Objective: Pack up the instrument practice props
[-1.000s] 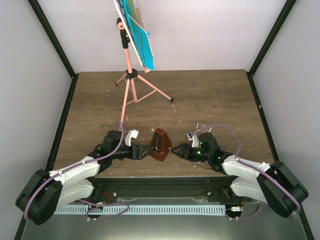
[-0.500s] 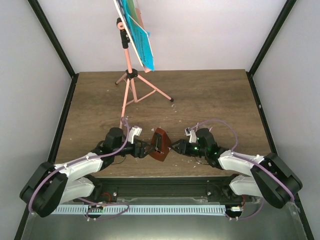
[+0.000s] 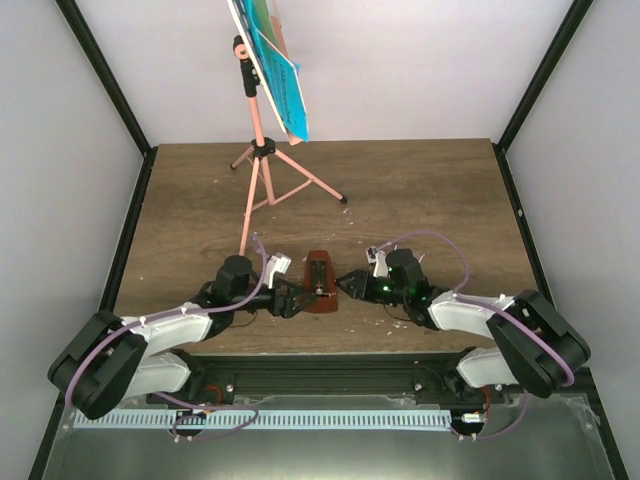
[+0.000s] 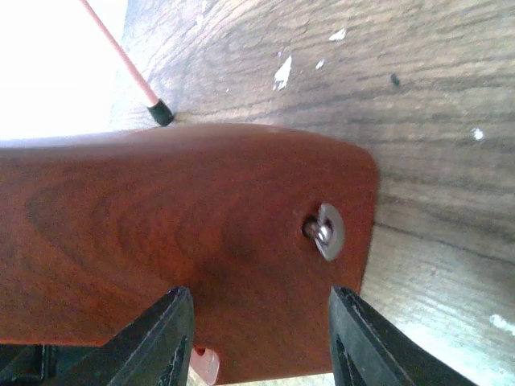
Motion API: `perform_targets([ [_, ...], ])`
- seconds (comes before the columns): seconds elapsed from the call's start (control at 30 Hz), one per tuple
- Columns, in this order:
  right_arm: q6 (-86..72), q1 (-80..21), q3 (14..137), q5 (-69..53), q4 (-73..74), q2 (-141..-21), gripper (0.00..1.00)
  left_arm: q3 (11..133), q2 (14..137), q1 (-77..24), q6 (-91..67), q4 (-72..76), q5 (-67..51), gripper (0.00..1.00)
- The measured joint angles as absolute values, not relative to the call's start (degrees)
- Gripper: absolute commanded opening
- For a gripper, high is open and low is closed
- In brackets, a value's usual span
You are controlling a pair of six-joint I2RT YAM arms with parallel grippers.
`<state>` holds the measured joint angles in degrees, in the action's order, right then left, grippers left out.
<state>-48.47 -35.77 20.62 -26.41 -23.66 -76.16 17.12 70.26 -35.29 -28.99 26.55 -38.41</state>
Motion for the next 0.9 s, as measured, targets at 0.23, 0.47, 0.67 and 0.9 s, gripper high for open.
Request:
perform_targets([
  [0.23, -47.3, -35.1, 22.4, -23.3, -24.1, -78.5, 0.55, 16.7, 70.5, -38.7, -30.7, 27.6, -36.6, 0.83],
  [0.47, -45.7, -35.4, 23.5, -19.1, -21.3, -75.5, 0.82, 16.7, 69.8, -40.3, -33.3, 27.7, -34.6, 0.82],
  [0.67, -45.3, -34.6, 23.1, -11.1, -13.0, -63.1, 0.94, 16.8, 54.3, -40.4, -34.9, 21.2, -25.5, 0.90],
  [0.9, -45.3, -19.0, 17.6, -8.6, -3.8, -51.4, 0.98, 36.2, 40.0, -32.2, -30.8, -1.3, -18.8, 1.00],
])
